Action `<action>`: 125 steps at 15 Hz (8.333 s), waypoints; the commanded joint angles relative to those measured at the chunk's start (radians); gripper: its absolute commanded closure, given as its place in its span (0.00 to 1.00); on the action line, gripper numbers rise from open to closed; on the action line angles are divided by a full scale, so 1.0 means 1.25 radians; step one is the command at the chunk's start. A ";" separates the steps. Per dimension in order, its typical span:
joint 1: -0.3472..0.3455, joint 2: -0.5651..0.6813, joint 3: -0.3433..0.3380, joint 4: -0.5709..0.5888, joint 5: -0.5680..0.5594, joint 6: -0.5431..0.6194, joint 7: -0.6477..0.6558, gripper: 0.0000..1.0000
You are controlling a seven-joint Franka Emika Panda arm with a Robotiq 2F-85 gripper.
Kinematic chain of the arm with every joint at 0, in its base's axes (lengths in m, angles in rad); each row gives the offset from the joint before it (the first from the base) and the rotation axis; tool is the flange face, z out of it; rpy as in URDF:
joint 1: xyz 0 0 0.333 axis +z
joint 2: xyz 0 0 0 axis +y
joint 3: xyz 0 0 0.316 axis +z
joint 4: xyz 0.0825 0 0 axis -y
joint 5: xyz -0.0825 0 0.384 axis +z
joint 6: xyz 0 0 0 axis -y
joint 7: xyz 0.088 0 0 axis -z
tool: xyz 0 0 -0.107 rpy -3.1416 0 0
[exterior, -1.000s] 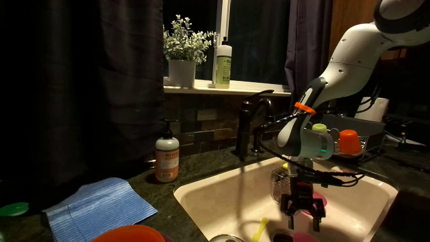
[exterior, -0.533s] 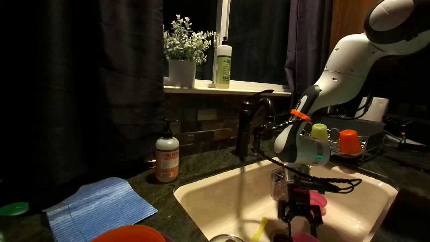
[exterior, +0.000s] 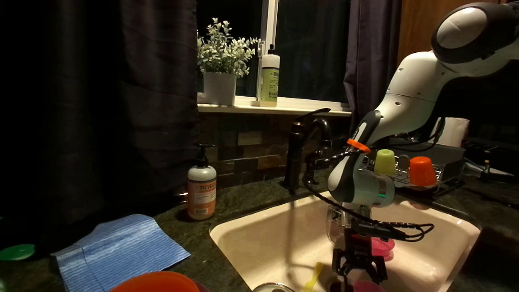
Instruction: Put the pink cup on the dishrack.
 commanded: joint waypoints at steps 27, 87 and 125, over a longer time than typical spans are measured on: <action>-0.034 0.148 0.006 0.162 0.080 -0.230 -0.007 0.19; 0.274 -0.525 -0.214 -0.446 -0.225 0.529 0.326 0.57; 0.902 -0.364 -0.913 -0.384 -0.027 1.080 0.227 0.57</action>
